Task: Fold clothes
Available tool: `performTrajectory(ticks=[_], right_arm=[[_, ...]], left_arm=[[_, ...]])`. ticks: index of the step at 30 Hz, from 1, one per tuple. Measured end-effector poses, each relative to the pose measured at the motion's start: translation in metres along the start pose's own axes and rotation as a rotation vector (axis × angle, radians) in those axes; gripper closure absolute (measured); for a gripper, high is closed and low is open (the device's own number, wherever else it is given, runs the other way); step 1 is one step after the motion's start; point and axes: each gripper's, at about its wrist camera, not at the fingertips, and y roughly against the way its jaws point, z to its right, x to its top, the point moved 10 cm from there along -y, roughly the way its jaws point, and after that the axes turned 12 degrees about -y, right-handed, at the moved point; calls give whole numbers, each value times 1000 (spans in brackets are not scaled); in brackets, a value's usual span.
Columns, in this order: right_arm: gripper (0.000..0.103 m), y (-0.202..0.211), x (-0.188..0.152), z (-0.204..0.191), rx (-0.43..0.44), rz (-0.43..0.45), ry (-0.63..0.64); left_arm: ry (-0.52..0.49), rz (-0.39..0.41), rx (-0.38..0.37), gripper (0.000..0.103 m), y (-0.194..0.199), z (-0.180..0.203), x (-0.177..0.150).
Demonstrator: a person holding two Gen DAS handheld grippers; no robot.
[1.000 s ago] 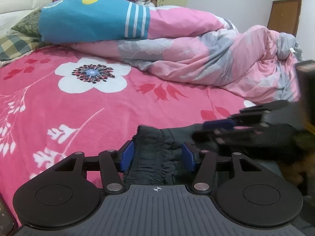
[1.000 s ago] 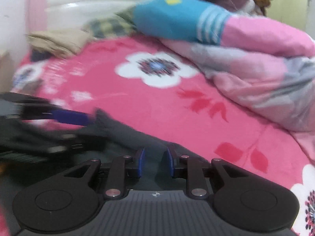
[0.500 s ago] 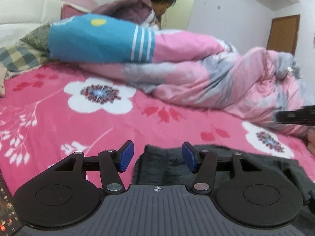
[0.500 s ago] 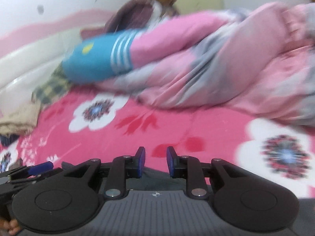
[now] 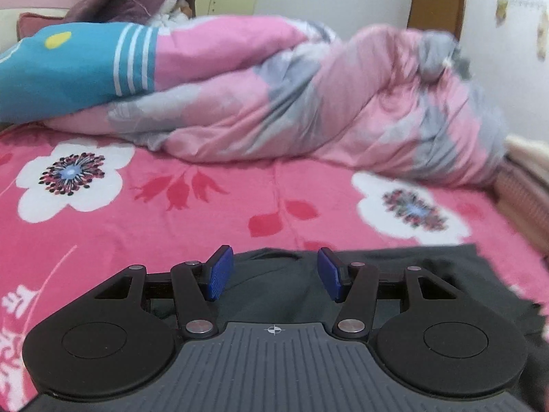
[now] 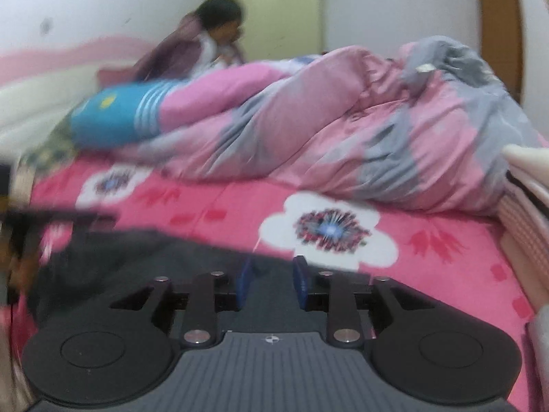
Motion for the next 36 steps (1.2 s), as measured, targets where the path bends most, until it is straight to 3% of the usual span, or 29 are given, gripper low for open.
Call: performTrajectory(ticks=[4, 11, 16, 18, 25, 32, 36], right_arm=[[62, -30, -23, -10, 4, -67, 70], [62, -81, -63, -25, 11, -184, 193], [67, -111, -58, 0, -24, -232, 123], [100, -113, -52, 10, -30, -232, 104], [100, -115, -10, 39, -59, -147, 85], [100, -138, 8, 54, -59, -142, 88], [99, -154, 0, 67, -60, -180, 61]], left_arm=[[-2, -52, 37, 49, -20, -4, -18], [-6, -62, 57, 49, -34, -11, -23], [-22, -51, 67, 49, -37, -11, -21], [-30, -43, 72, 49, -37, -10, -20], [-30, -42, 83, 49, -45, -11, -17], [-43, -37, 90, 49, -48, -10, -15], [-58, -51, 90, 49, -52, -8, -18]])
